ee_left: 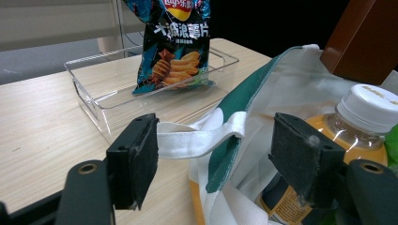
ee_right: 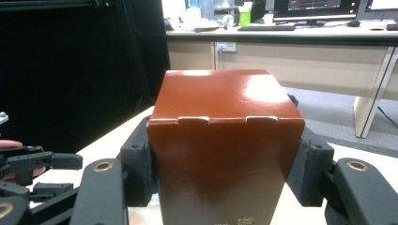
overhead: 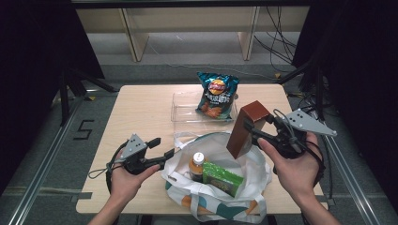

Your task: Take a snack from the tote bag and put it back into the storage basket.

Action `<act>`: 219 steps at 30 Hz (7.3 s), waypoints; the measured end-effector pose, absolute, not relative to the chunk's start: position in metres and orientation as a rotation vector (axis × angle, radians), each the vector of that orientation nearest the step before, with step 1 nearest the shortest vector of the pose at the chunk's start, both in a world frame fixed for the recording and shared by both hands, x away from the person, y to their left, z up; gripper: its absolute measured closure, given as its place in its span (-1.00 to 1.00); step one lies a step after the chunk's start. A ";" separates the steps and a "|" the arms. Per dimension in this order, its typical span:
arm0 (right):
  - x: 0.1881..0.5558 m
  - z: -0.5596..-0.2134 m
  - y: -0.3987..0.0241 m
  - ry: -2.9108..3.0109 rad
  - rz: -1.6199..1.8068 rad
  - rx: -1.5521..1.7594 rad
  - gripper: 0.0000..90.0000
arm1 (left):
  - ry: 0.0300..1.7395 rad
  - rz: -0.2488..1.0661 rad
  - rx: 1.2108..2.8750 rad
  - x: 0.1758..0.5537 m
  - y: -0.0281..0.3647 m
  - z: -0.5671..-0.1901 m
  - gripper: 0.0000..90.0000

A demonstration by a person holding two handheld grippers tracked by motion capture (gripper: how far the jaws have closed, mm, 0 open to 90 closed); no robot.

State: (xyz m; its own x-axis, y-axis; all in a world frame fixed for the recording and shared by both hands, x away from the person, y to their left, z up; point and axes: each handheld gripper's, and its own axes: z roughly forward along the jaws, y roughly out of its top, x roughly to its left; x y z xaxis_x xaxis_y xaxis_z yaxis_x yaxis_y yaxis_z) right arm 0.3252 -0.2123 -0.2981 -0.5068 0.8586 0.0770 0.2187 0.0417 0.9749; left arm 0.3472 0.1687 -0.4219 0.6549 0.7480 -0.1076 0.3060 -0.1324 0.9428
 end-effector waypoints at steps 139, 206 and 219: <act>0.449 -0.307 -0.185 1.549 1.455 1.145 -0.13 | 0.882 0.483 1.694 0.346 0.178 -0.425 -0.29; 0.495 -0.317 -0.170 1.540 1.373 1.220 -0.13 | 0.887 0.487 1.703 0.343 0.178 -0.425 -0.29; 0.502 -0.322 -0.166 1.534 1.368 1.241 -0.13 | 0.886 0.488 1.707 0.343 0.179 -0.426 -0.28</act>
